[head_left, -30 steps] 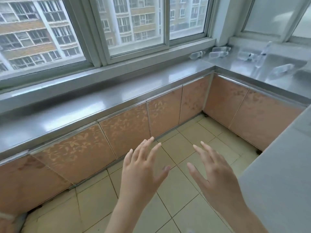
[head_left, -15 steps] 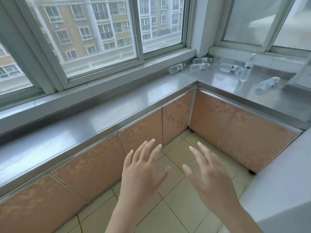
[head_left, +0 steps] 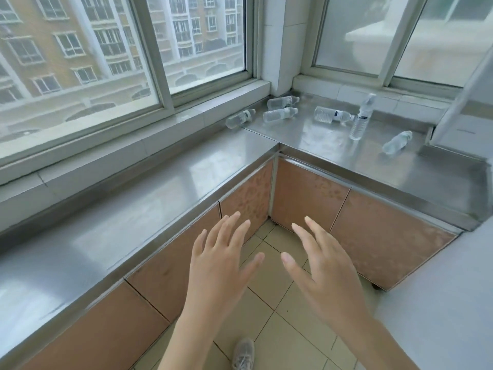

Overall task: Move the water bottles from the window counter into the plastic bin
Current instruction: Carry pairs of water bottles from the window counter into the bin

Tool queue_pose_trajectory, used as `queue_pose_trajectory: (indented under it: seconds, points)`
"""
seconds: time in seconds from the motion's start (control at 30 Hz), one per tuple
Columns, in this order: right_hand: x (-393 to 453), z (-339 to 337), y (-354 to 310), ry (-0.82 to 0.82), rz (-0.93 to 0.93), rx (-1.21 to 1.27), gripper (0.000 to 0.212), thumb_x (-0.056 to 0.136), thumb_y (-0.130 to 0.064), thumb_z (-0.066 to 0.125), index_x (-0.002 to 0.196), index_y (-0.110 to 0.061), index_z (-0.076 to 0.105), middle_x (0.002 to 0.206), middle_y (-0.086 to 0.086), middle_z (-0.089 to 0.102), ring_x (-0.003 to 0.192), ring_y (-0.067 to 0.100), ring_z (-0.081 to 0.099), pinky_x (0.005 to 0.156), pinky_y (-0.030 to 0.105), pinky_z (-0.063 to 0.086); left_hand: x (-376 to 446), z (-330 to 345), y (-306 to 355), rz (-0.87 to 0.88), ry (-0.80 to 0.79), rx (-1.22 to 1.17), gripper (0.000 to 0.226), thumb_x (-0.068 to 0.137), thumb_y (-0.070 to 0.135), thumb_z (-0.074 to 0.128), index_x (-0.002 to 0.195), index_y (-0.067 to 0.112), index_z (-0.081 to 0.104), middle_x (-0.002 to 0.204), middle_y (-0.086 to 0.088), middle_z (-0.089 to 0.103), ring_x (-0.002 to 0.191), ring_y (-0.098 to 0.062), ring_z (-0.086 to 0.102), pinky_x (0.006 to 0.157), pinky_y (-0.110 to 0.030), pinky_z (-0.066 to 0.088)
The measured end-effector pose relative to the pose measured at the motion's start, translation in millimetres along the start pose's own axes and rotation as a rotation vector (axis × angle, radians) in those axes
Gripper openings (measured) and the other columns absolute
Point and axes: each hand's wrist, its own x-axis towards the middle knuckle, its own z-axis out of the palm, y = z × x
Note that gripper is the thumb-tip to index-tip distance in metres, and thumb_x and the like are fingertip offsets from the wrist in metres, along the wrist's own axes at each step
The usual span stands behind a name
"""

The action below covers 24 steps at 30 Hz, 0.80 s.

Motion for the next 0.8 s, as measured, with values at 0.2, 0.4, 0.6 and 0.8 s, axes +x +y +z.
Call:
queue_pose_trajectory:
  seconds: [0.2,0.4,0.6,0.8]
  points:
    - [102.2,5.8,12.8,0.035,0.109,-0.023,0.061,0.090,-0.058,0.034,0.144,-0.032,0.036,0.157,-0.010,0.025,0.142,0.009,0.023,0.114,0.035,0.026,127.6,17.2,-18.6,0.112,-0.033,-0.015,0.068,0.092,0.066,0.031,0.153,0.036,0.029,0.163,0.015,0.019,0.151,-0.010,0.015,0.121,-0.035,0.009]
    - [182.6,14.7,33.1,0.037,0.173,-0.013,0.061,0.089,-0.060,0.030,0.145,-0.036,0.031,0.157,-0.013,0.020,0.142,0.005,0.018,0.115,0.033,0.024,219.7,40.5,-21.2,0.167,-0.084,-0.053,0.067,0.091,0.065,0.033,0.151,0.034,0.036,0.161,0.012,0.026,0.150,-0.013,0.020,0.121,-0.038,0.012]
    - [272.4,25.9,85.2,0.010,0.188,-0.026,0.061,0.089,-0.062,0.028,0.145,-0.038,0.030,0.157,-0.015,0.018,0.141,0.003,0.015,0.112,0.029,0.021,312.2,80.9,-19.7,0.140,-0.095,-0.065,0.063,0.092,0.061,0.044,0.148,0.032,0.042,0.159,0.011,0.033,0.148,-0.013,0.025,0.119,-0.037,0.017]
    - [396.3,41.6,153.9,-0.074,0.117,-0.015,0.065,0.087,-0.065,0.025,0.145,-0.036,0.030,0.158,-0.011,0.020,0.143,0.009,0.019,0.114,0.034,0.022,424.2,126.7,-11.8,0.051,-0.087,-0.024,0.063,0.094,0.063,0.041,0.150,0.034,0.036,0.160,0.014,0.026,0.150,-0.011,0.017,0.121,-0.036,0.011]
